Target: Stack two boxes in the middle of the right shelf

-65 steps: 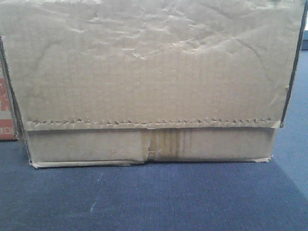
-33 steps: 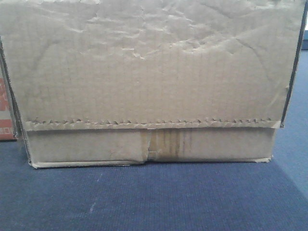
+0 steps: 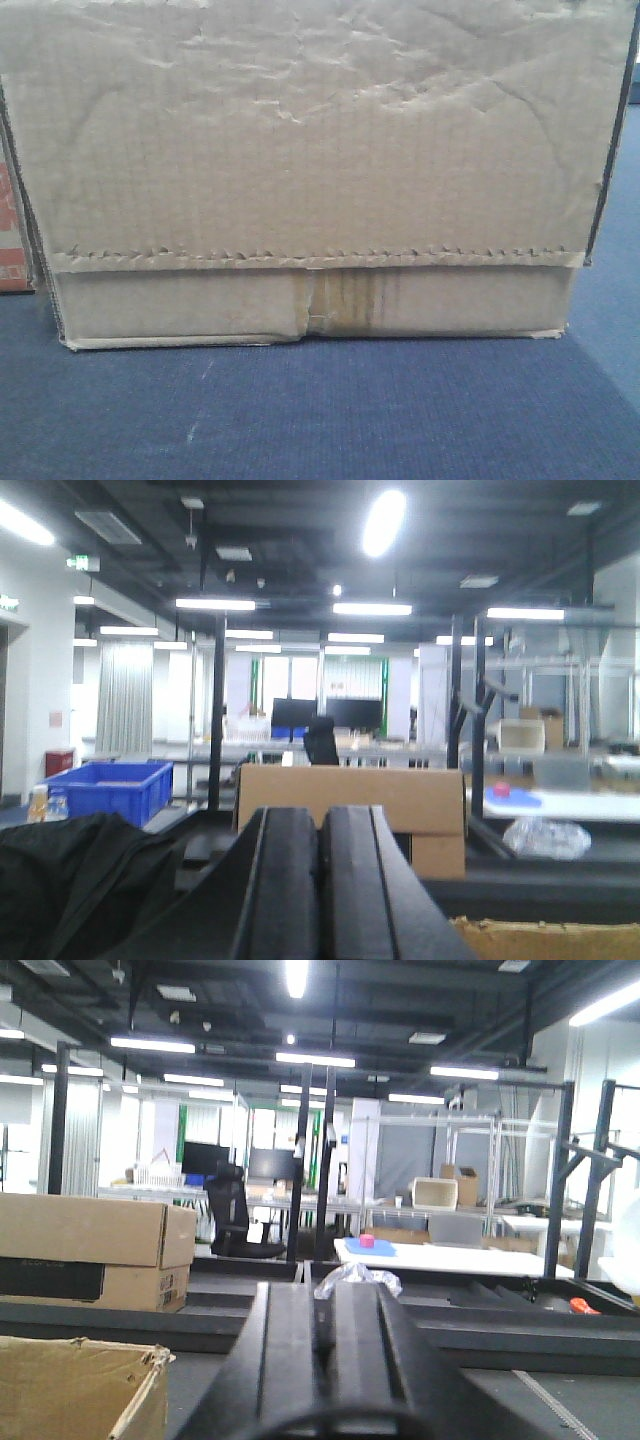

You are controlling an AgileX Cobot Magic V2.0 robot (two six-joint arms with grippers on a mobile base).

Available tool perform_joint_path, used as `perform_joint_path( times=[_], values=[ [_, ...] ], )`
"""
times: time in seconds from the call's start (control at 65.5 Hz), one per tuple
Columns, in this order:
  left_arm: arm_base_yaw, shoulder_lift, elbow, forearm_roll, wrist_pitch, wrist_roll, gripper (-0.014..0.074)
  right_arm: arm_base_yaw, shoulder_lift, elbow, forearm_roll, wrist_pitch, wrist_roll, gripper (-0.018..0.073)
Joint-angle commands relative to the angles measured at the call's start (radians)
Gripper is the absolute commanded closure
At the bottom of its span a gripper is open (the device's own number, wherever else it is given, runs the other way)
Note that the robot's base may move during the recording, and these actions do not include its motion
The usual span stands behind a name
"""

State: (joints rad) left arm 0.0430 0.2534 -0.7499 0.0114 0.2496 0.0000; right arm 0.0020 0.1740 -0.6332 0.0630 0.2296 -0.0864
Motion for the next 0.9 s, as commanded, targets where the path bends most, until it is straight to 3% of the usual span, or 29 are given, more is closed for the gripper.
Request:
perform_joint_path(
  times=[0.0,0.092,0.199,0.336,0.412,0.519,0.672,0.886],
  values=[
    [0.003,0.101,-0.113,0.029,0.151,0.000,0.0708,-0.006,0.098,-0.103,-0.008,0.066,-0.001,0.0538],
    [0.003,0.205,-0.202,0.031,0.237,0.000,0.0708,-0.006,0.209,-0.186,-0.008,0.093,-0.001,0.0361],
    [-0.018,0.288,-0.250,0.041,0.250,0.000,0.0708,-0.006,0.329,-0.236,-0.008,0.111,-0.001,0.0139],
    [-0.064,0.337,-0.253,0.052,0.266,0.000,0.0666,-0.006,0.417,-0.239,-0.008,0.109,-0.001,-0.0008],
    [-0.097,0.369,-0.253,0.087,0.291,0.000,0.0564,-0.006,0.460,-0.239,-0.008,0.109,-0.001,0.0001],
    [-0.120,0.408,-0.253,0.130,0.310,0.000,0.0357,-0.006,0.506,-0.239,-0.008,0.100,-0.001,0.0005],
    [-0.122,0.485,-0.253,0.133,0.319,0.000,0.0092,-0.001,0.550,-0.239,-0.008,0.079,-0.001,0.0005],
    [-0.105,0.669,-0.360,0.114,0.564,-0.043,0.0059,0.001,0.554,-0.239,-0.008,0.083,-0.001,0.0005]
  ],
)
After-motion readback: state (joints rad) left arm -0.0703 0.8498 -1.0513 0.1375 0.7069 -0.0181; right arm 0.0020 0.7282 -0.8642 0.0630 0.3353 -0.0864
